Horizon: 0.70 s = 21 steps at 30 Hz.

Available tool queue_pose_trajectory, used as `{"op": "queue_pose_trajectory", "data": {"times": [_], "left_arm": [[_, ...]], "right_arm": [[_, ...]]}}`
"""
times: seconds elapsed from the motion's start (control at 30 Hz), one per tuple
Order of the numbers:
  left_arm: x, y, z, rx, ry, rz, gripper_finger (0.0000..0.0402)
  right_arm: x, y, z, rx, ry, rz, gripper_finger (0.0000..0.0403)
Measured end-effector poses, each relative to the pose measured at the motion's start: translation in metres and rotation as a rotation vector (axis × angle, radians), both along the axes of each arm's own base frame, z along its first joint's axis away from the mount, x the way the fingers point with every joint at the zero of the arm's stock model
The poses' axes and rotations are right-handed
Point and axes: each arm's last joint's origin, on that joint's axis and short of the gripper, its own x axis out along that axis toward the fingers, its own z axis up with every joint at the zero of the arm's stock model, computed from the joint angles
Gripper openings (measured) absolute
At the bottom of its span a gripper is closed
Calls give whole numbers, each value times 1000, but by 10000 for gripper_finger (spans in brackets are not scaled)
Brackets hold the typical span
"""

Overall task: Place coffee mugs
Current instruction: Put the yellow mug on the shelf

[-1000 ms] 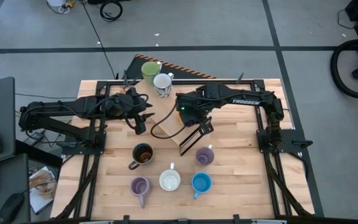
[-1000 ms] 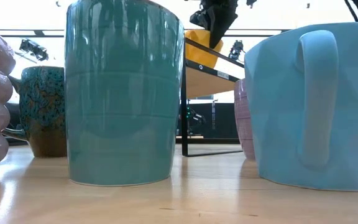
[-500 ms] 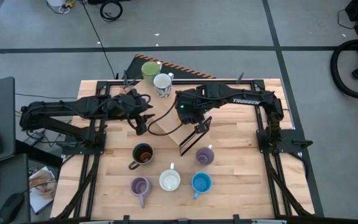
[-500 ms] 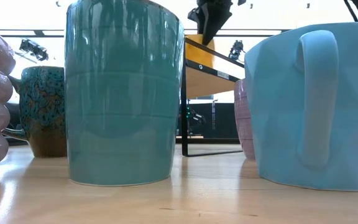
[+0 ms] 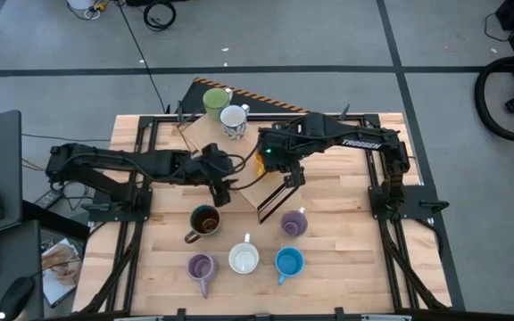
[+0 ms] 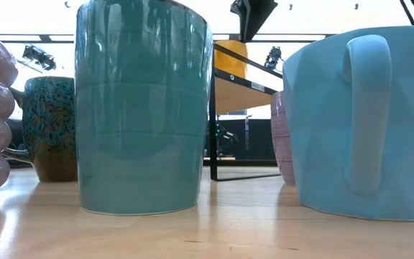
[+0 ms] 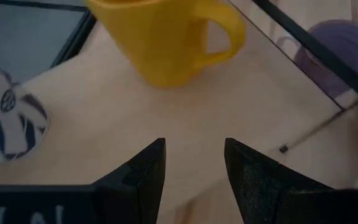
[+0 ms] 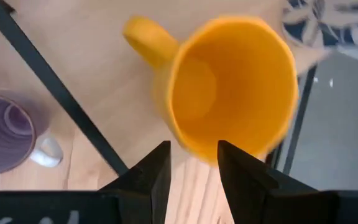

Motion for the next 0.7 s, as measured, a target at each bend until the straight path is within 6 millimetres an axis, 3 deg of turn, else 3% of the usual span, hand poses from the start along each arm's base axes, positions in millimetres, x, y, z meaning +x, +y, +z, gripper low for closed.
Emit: {"op": "queue_pose_trajectory", "data": {"times": [0.2,0.37,0.53,0.7], "left_arm": [[23,-9,-8,64,-82,34,172],[33,-23,-13,122,-116,18,172],[35,-31,-20,118,-120,2,172],[30,-32,-46,110,-168,4,172]], "right_arm": [[-23,3,25,-29,-101,-121,137],[-45,5,33,-42,-133,-157,137],[-64,6,25,-29,-164,-188,137],[-79,11,6,-20,-205,-180,138]]}}
